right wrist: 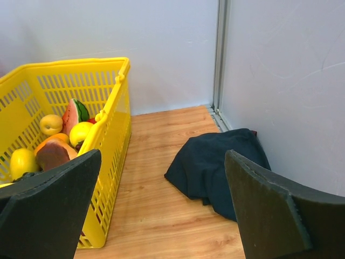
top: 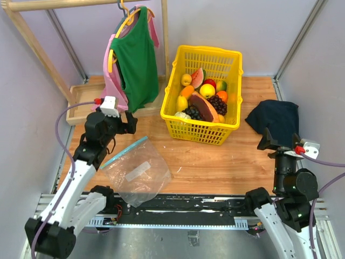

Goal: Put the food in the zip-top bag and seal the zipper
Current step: Pick up the zipper food storage bag at the center of the board.

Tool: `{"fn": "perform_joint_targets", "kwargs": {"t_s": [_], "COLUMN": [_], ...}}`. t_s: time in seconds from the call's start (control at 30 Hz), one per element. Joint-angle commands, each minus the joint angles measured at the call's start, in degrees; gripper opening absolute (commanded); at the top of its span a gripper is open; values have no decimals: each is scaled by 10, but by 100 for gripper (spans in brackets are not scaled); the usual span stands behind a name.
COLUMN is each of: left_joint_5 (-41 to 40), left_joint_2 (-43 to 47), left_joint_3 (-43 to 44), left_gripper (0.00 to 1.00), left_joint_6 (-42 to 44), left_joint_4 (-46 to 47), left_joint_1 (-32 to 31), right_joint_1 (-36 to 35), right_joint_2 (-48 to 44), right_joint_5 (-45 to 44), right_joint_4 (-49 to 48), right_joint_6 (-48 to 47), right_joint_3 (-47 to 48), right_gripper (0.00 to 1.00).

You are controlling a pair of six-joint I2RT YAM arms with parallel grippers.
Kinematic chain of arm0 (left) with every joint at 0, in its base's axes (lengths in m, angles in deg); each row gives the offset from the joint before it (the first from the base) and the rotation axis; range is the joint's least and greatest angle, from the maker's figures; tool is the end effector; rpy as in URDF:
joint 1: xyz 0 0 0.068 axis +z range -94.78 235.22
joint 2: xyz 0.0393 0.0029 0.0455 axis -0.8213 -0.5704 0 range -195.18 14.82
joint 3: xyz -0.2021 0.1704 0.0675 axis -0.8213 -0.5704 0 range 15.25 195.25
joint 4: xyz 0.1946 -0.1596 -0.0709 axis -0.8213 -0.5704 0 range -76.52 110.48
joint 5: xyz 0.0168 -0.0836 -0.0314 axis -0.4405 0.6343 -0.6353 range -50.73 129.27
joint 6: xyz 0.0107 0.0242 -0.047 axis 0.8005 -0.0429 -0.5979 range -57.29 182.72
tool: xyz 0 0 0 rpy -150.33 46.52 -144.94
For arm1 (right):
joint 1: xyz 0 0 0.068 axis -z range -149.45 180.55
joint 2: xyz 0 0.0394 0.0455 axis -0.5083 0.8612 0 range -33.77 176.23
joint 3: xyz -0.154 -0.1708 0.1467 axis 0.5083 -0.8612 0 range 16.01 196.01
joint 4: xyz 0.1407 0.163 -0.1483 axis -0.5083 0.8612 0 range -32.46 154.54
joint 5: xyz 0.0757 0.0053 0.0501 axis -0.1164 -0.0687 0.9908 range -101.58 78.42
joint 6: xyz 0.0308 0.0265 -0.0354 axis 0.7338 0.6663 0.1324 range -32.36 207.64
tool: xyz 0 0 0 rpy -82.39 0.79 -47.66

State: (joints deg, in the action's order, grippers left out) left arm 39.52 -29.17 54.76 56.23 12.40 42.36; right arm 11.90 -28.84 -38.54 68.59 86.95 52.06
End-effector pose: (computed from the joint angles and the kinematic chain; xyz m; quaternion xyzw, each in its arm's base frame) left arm 0.1813 -0.0414 0.3136 0.0448 0.7790 -0.1068 0.6162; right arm 0.0384 -0.0040 0.3504 0.0947 0.5814 -0.0075 0.8080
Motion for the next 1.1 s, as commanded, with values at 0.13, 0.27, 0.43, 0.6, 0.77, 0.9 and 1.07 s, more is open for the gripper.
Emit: {"fn": "perform_joint_targets", "kwargs": {"t_s": [0.13,0.27,0.43,0.6,0.77,0.9,1.07], "left_joint_5": [57,69,61,91,113,127,151], "left_joint_2": [-224,-307,-366,-405,-438,-449,-468], "left_joint_3": [82,113,112,108,115,113,116], "left_gripper": [99,99,99,99,99,98,95], "left_joint_6": [66,87,95,88,76,75,74], "left_joint_4": [-79,-112,-126,-139,-154,-158,-166], "left_joint_1": [6,10,10,13,27,28,29], "right_joint_1": [-46,-69,-91,-95,-95,-97,-98], "right_joint_2": [-40,-48,-52,-52,-53,-53,-53], "right_joint_5": [6,6,5,3,1,-2,-4], "right_joint_4": [-19,-21,-23,-23,-21,-20,-19], "right_joint_6": [-15,-22,-26,-26,-25,-25,-25], "right_joint_3": [-5,-8,-9,-7,-6,-6,-6], "right_gripper": [98,98,98,98,98,98,98]}}
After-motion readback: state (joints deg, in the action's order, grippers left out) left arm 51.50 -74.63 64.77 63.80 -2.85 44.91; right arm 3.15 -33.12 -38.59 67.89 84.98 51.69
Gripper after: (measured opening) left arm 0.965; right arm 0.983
